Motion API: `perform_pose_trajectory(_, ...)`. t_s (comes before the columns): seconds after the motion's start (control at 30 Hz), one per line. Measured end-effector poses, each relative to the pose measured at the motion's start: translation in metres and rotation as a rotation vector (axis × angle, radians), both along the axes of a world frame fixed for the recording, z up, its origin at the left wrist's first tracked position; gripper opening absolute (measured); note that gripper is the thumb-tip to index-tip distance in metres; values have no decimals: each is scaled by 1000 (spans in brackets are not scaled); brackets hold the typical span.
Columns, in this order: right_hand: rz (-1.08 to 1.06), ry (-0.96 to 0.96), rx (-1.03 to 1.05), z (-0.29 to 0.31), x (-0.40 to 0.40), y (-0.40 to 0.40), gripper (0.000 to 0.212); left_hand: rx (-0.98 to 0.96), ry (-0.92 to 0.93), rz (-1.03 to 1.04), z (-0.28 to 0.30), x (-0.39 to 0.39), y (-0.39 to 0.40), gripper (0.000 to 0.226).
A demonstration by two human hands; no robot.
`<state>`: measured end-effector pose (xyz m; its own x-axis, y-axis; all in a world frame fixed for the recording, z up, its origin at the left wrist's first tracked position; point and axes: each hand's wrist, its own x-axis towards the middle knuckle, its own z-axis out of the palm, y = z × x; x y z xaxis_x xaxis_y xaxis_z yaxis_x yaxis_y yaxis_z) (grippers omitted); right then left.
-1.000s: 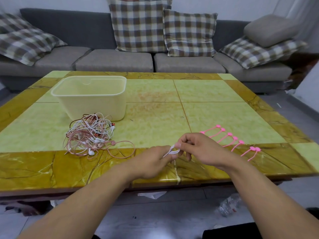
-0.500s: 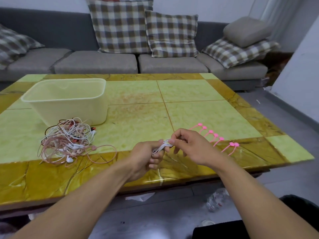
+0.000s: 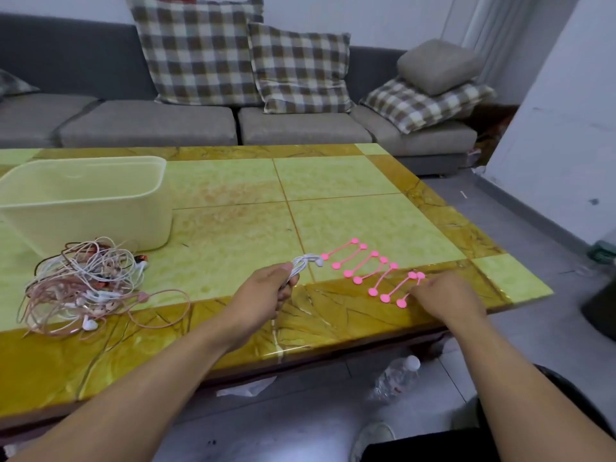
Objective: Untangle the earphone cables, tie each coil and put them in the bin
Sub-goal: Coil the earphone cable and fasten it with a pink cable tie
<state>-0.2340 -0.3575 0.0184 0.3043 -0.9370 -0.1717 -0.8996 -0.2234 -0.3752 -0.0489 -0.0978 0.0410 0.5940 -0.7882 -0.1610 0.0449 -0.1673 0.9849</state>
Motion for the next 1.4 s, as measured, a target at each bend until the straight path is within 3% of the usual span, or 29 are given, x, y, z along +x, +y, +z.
perform_pose_trajectory(0.4, -132, 46, -45, 0, -20, -32, 41, 37, -22, 13, -3, 8, 11, 38)
perform_pose_trajectory(0.6, 141, 73, -151, -11, -8, -35, 44, 34, -32, 23, -1, 12, 16, 38)
perform_pose_trajectory(0.8, 179, -22, -197, -13, -1, -41, 3, 30, -45, 29, 1, 13, 19, 38)
perform_pose_trajectory(0.9, 149, -8, -196, -18, 2, -44, 14, 31, -42, 33, 1, 14, 19, 38)
perform_pose_trajectory(1.0, 86, -40, -200, -23, 6, -44, 6, 32, -28, 31, 0, 14, 17, 38)
perform_pose_trajectory(1.1, -76, -215, -199, -20, 4, -36, 13, 46, -27, 32, -2, 14, 16, 39)
perform_pose_trajectory(1.23, -284, -729, -147, 3, 5, -9, 10, 66, -40, 38, -2, 14, 16, 40)
perform_pose_trajectory(1.3, -227, -962, -159, 29, 12, 10, 8, 71, -51, 38, -1, 14, 16, 39)
perform_pose_trajectory(1.4, 90, -1028, -165, 63, 34, 56, 3, 73, -53, 45, 0, 16, 19, 39)
